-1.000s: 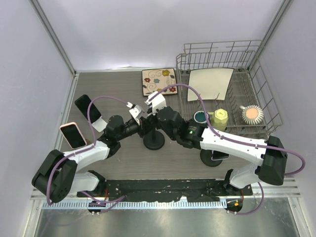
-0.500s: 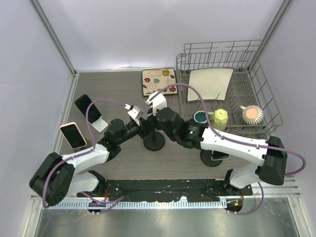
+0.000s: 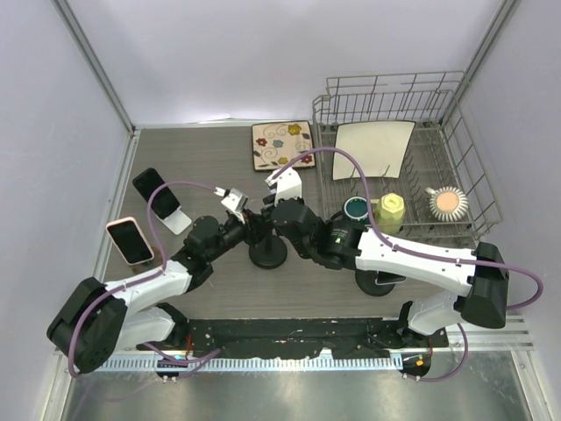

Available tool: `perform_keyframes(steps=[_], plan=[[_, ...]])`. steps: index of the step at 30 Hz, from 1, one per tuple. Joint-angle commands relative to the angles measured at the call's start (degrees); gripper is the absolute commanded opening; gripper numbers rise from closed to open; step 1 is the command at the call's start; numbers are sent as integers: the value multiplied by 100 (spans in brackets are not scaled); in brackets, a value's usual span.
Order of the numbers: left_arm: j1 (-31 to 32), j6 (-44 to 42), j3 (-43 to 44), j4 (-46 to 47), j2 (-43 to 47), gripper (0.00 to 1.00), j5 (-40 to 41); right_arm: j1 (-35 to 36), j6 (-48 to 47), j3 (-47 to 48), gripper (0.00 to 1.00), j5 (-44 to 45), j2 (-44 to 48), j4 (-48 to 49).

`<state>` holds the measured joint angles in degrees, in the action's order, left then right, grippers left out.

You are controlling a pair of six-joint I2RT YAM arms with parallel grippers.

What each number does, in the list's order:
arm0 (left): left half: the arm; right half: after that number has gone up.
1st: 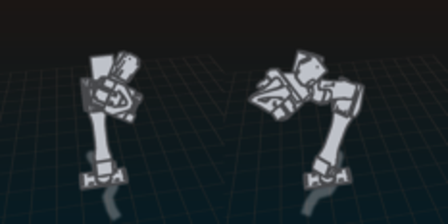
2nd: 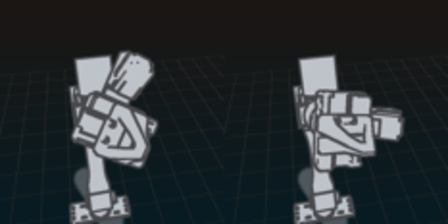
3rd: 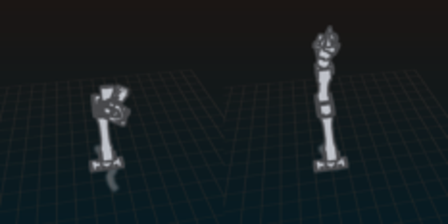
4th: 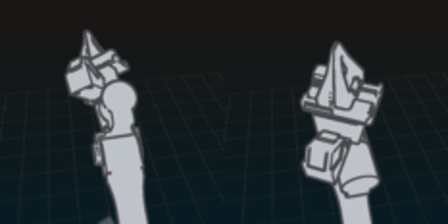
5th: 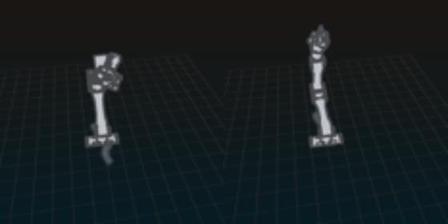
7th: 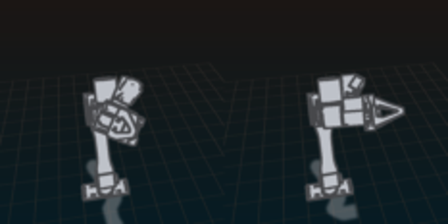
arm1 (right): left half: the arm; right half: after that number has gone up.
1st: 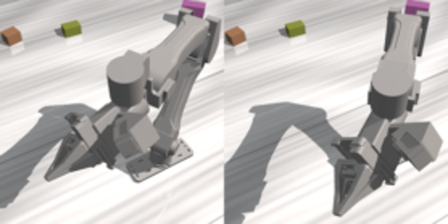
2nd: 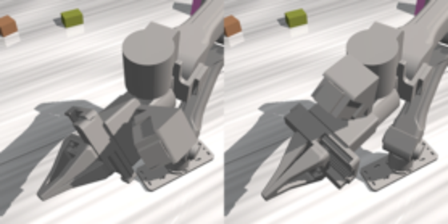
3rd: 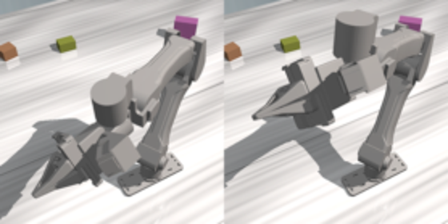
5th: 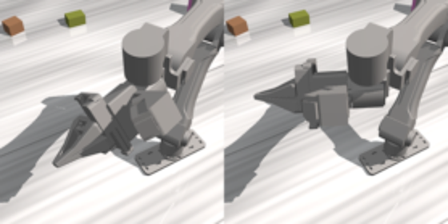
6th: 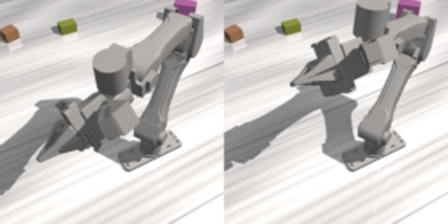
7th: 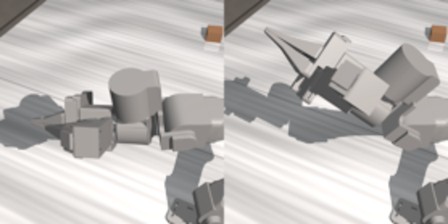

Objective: Remove the phone from the phone stand

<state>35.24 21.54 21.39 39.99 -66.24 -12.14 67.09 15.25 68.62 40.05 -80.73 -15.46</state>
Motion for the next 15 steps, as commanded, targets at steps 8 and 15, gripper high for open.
perform_keyframes(steps=[8, 15], plan=[[-510, 694, -249, 194, 427, 0, 1751, 129, 1243, 608, 1, 1846, -56, -2075], [-115, 439, -337, -78, 796, 0, 1812, 129, 1305, 1171, 1, 2402, -601, -2022]])
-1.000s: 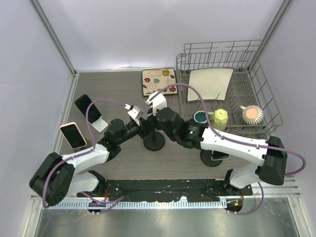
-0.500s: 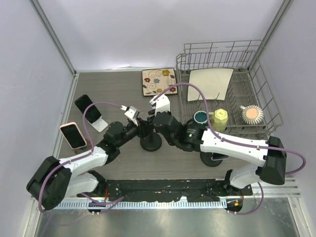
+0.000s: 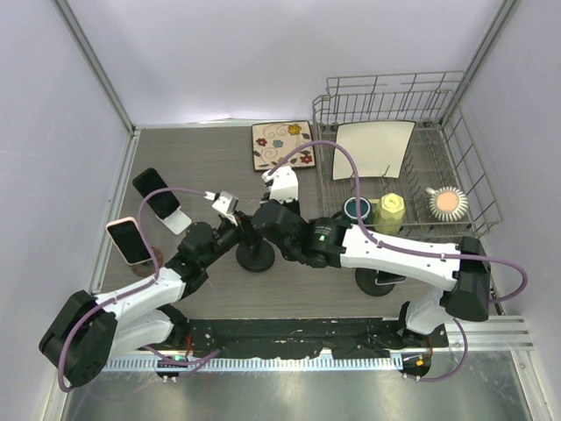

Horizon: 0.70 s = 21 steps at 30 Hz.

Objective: Remove the phone from the phone stand

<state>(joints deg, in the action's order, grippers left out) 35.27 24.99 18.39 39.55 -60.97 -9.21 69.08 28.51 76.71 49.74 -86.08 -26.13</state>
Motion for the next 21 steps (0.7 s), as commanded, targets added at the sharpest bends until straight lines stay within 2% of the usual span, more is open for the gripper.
perform_keyframes(steps=[1, 9, 14, 21], plan=[[5, 50, -46, -52, 287, 0, 1554, -70, -30, 389, 1, 1468, -110, -938], [332, 172, -275, -79, 428, 0, 1765, -114, -249, 871, 1, 1882, -611, -736], [367, 120, -275, -61, 463, 0, 1879, -140, -767, 837, 1, 1417, -559, -79], [367, -275, -170, -351, 577, 0, 2283, -140, -1672, -32, 1, 538, 135, 1293]])
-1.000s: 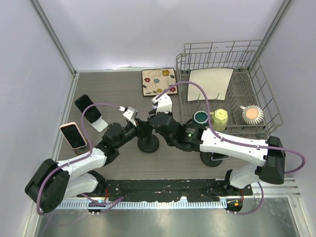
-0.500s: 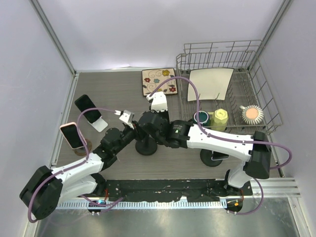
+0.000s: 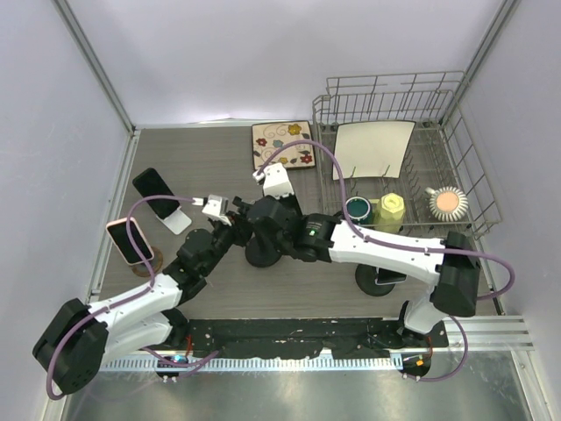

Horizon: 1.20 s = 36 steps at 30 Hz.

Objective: Remove the phone from the phone stand

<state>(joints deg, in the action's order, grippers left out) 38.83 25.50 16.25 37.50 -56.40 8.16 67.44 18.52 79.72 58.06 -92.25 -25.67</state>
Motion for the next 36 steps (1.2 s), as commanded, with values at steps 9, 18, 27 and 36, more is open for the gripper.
perform_keyframes(steps=[9, 18, 27, 36], plan=[[-313, -1301, 747, -401, -388, 0, 898, 15, -1615, -1028, 1, -471, 1516, 2303], [-1562, -1906, 2012, 345, -2373, 0, 107, 24, -1729, -1529, 1, -717, 2114, 2391], [-2423, -1785, 4165, 637, -4754, 0, -289, 15, -1817, -1714, 1, -928, 2614, 1943], [-2723, -1758, 5494, 100, -5689, 18, -438, -20, -2195, -1873, 1, -805, 2791, 1899]])
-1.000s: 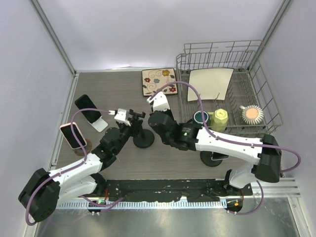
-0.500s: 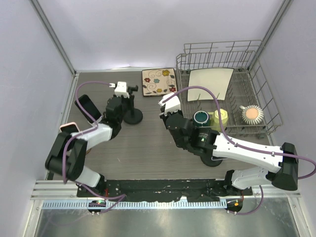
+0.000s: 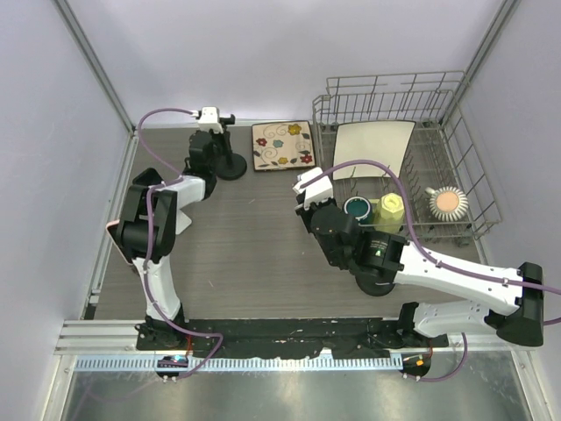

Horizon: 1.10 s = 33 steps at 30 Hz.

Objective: Remove the phone from the phone stand

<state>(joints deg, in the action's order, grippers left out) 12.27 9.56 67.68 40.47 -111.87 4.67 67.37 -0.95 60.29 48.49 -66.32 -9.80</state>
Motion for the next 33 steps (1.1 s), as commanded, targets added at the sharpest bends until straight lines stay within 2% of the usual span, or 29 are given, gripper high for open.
perform_keyframes(steps=[1, 2, 4, 5, 7, 8, 11, 17, 20, 28, 33], plan=[[-58, -174, 342, -223, -142, 20, -141, -31, -256, 79, 1, 143, 190, 312], [-67, -200, 264, -241, -107, 22, -237, -40, -265, 88, 1, 143, 173, 321], [-58, -200, 123, -206, -2, 36, -264, -66, -283, 97, 1, 135, 164, 339], [-67, -209, -51, -171, 164, 49, -264, -75, -274, 114, 1, 126, 164, 373], [-58, -262, -341, -179, 393, 60, -264, -84, -265, 149, 1, 117, 137, 409], [-58, -297, -439, -223, 516, 69, -256, -84, -248, 193, 1, 99, 111, 426], [-50, -367, -878, -337, 1096, 82, -186, -84, -116, 316, 1, 99, 41, 409], [126, -385, -1634, -1119, 2599, 94, 25, -110, 341, 781, 1, -33, -240, 269], [407, -455, -2030, -1593, 3407, 95, 201, -146, 700, 1097, 1, 11, -460, 76], [2287, -535, -3006, -2770, 5769, 99, 1359, -330, 1825, 1774, 1, -33, -794, -582], [3517, -700, -3384, -3045, 6555, 100, 1774, -409, 2607, 2030, 1, -129, -908, -970]])
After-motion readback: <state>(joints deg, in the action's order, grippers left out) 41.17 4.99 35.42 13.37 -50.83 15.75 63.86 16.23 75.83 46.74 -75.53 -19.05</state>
